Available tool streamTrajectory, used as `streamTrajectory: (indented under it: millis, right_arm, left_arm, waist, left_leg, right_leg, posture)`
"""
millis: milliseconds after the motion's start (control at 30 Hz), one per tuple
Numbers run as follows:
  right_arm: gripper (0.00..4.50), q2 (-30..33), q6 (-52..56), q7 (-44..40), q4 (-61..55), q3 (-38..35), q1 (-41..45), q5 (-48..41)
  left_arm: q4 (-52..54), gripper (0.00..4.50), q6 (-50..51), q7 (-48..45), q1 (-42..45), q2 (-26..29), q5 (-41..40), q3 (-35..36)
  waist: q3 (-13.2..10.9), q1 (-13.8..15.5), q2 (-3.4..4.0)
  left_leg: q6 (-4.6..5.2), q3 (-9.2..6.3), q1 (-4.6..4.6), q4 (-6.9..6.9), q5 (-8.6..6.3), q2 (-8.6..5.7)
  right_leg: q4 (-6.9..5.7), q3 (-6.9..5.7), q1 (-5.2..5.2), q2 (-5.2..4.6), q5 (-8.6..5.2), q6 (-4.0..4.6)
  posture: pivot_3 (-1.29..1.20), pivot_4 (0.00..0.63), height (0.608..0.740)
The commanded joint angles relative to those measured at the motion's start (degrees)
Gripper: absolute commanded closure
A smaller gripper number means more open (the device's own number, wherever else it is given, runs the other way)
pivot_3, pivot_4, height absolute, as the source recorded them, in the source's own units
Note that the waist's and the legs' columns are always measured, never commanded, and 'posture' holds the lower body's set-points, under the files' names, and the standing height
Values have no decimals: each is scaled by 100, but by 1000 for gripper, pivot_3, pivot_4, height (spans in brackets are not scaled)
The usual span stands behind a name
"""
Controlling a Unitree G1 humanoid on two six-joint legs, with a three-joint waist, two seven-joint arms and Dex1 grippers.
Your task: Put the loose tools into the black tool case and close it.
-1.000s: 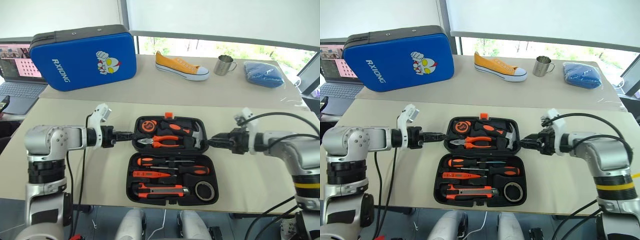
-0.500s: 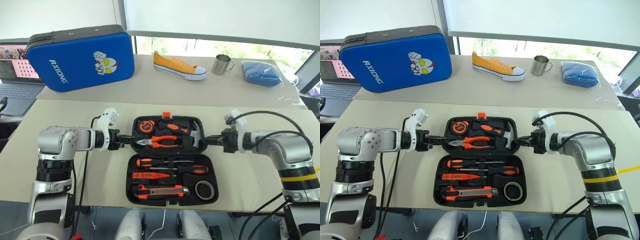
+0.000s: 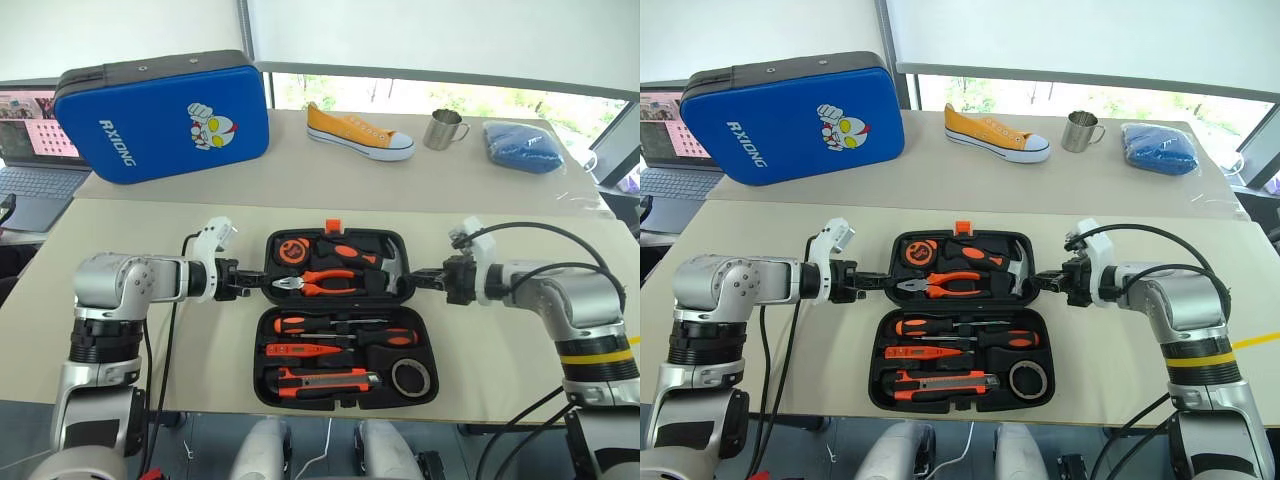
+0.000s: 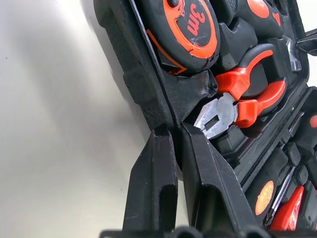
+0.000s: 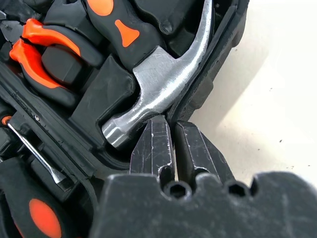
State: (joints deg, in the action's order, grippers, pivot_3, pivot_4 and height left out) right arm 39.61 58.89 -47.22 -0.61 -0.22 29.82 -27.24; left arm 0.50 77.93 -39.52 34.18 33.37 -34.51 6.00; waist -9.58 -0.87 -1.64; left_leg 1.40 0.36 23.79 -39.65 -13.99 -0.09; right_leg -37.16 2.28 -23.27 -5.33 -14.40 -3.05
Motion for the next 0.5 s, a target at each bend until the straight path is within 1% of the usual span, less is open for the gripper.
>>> streamTrajectory:
  millis: [33,133,167,233,367,500]
  right_arm:
    - [4500,-321,-586,196,-560,-331,264,-143]
    - [4500,-551,-1030,553,-613,-610,442,1]
    - [4500,-559,-1253,605,-628,-608,448,115]
    - [4500,-573,-1647,702,-625,-548,406,375]
    - [4500,-624,-2251,856,-591,-439,168,758]
    - [4500,-659,-3033,918,-701,-194,-538,1256]
  left_arm:
    - [624,4407,-983,-253,108,-281,-213,124]
    - [1024,4407,-1851,-287,71,-434,-11,-8]
    - [1121,4407,-2208,-327,30,-462,110,-82]
    - [1170,4407,-2832,-420,-85,-465,395,-251]
    - [1050,4407,-3996,-555,-430,-407,1012,-627]
    - [840,4407,-5281,-475,-942,-490,1691,-937]
  waist:
    - [-1,8,-1]
    - [-1,16,-1]
    - [-1,18,-1]
    - [-1,35,-1]
    - [-1,31,-1]
    - [-1,47,-1]
  left_leg:
    - [-1,0,3,0,0,0]
    - [-7,0,33,-1,4,-1]
    - [-13,3,65,-2,9,-4]
    - [-20,4,105,-4,17,-7]
    - [-17,8,109,2,16,-6]
    - [-12,11,111,6,13,-6]
  right_leg:
    - [-1,0,-3,-1,0,0]
    - [-2,1,-33,-3,5,0]
    - [-7,7,-74,-5,15,-3]
    - [-7,8,-112,-4,23,-4]
    - [-5,7,-111,-5,24,-6]
    - [-1,4,-109,-5,24,-6]
  posture:
    - [0,150,739]
    - [0,150,739]
    - [0,150,739]
    - [0,150,739]
    - [0,150,739]
    - [0,150,739]
